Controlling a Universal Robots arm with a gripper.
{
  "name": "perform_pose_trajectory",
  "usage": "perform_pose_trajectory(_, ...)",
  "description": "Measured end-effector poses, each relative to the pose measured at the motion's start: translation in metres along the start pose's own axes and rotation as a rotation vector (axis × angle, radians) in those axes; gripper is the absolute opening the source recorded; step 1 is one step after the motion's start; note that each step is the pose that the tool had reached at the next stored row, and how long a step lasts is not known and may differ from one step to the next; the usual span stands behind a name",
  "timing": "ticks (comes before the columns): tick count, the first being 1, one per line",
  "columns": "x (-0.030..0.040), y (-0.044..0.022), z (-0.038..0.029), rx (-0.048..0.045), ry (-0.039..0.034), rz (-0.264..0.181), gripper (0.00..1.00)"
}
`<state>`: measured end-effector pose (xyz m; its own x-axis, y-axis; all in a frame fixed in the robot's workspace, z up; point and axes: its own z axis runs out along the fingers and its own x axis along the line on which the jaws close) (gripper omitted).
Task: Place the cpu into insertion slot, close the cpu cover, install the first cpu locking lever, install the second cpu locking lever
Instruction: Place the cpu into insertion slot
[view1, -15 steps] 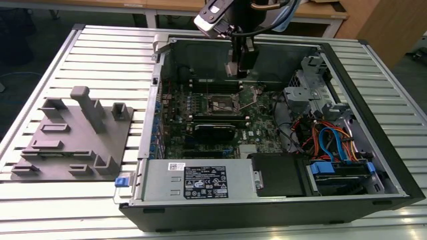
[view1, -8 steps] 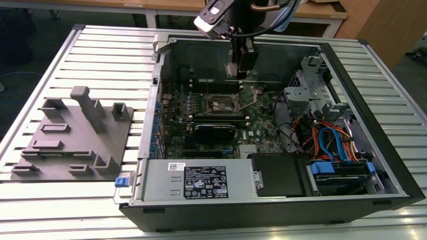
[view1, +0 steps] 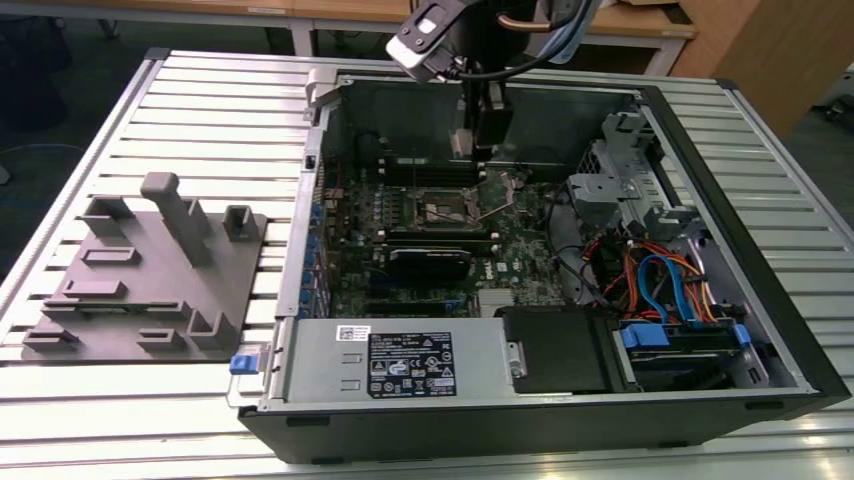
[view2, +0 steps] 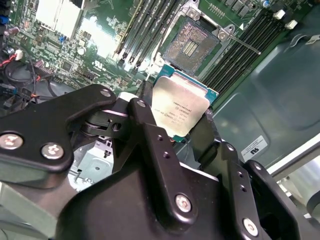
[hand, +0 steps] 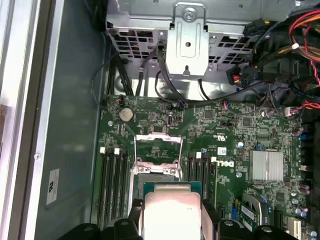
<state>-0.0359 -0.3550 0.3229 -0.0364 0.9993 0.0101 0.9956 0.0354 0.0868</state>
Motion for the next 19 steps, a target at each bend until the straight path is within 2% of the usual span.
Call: perform_pose_trajectory(19,0.0,-0.0001,0.001,-0.0001,-0.0001,0.001,0.54)
